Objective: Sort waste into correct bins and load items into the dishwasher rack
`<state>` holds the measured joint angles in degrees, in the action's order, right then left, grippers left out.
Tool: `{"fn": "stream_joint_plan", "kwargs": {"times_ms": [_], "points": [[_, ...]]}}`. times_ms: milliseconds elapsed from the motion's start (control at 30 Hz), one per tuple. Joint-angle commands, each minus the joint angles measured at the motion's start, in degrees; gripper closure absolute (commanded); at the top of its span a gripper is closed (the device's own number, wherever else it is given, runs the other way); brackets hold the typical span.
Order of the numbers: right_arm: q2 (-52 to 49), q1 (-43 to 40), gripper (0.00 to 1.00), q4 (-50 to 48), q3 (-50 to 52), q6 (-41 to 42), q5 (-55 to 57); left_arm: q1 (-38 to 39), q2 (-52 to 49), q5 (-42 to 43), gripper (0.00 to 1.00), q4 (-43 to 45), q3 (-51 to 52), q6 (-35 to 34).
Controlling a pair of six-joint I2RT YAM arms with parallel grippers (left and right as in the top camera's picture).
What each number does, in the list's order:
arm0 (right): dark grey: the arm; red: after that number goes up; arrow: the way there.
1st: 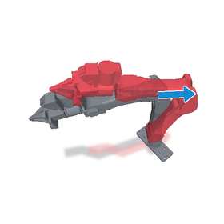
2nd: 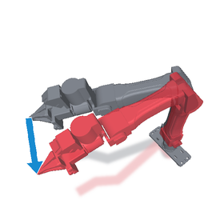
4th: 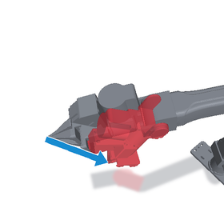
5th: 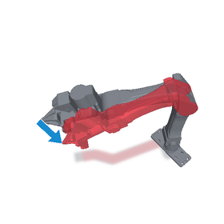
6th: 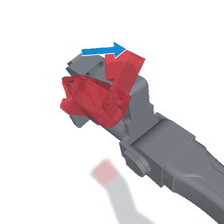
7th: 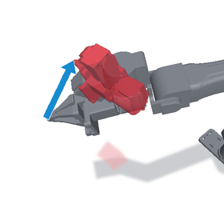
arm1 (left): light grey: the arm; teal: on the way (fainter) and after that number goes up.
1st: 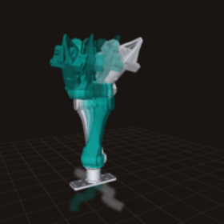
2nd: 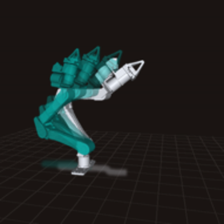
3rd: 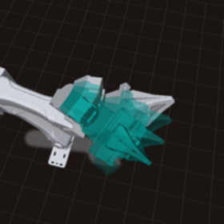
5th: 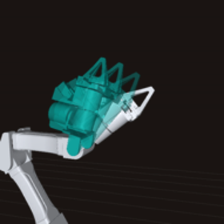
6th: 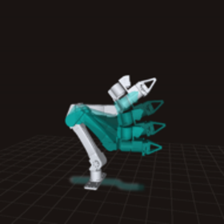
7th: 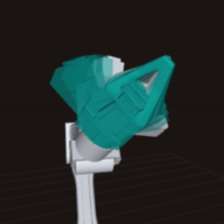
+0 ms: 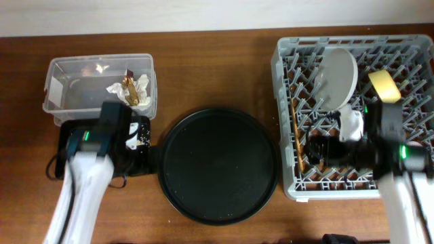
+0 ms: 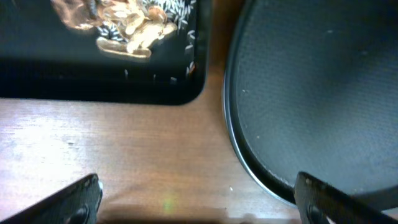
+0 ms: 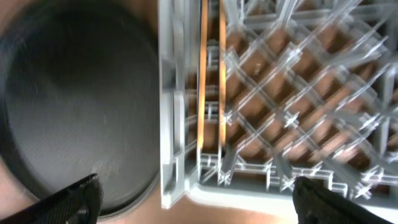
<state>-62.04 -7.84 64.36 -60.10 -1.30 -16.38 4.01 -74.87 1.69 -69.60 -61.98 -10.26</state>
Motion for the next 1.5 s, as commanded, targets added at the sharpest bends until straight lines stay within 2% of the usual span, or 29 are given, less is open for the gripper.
{"fn": "stream_joint_plan", "kwargs": {"times_ms": [0, 100, 200, 567, 700, 800, 933, 1067, 1133, 1333, 1467], "points": [[13.44, 0.37, 0.02, -3.06, 7.58, 0.26, 1.86, 0.39, 19.96, 0.66, 0.01, 7.15, 6.88, 0.70], [22.43, 0.37, 0.02, -2.89, 9.75, 0.24, 1.81, 0.39, 32.70, 0.63, 0.01, 9.62, 9.25, 0.70], [24.11, 0.37, 0.02, -2.62, 9.75, 0.24, 1.81, 0.37, 38.56, 0.66, 0.01, 10.91, 9.25, 0.70], [23.69, 0.37, 0.02, -2.64, 9.75, 0.24, 1.81, 0.39, 39.21, 0.63, 0.01, 10.40, 9.25, 0.72], [26.05, 1.25, 0.02, -2.67, 9.79, 0.20, 2.12, 0.37, 39.21, 0.63, 0.01, 10.40, 9.25, 0.72], [31.67, 4.26, 0.02, -4.83, 10.73, 0.17, 7.54, 0.37, 39.21, 0.66, 0.01, 10.40, 9.25, 0.72], [42.77, 6.45, 0.02, -13.97, 19.93, 0.17, 10.95, 0.39, 39.21, 0.66, 0.01, 10.40, 9.25, 0.72], [58.16, 7.19, 0.02, -31.08, 37.99, 0.22, 11.06, 0.39, 39.21, 0.66, 0.01, 10.40, 9.25, 0.72], [61.96, 7.13, 0.02, -39.30, 44.68, 0.22, 11.06, 0.39, 39.21, 0.66, 0.01, 10.40, 9.25, 0.72], [61.86, 7.10, 0.02, -66.27, 59.76, 0.22, 11.08, 0.37, 39.21, 0.66, 0.01, 10.43, 9.25, 0.72], [61.86, 7.04, 0.02, -64.54, 59.78, 0.22, 11.08, 0.39, 39.21, 0.66, 0.01, 10.40, 9.25, 0.72]]}}
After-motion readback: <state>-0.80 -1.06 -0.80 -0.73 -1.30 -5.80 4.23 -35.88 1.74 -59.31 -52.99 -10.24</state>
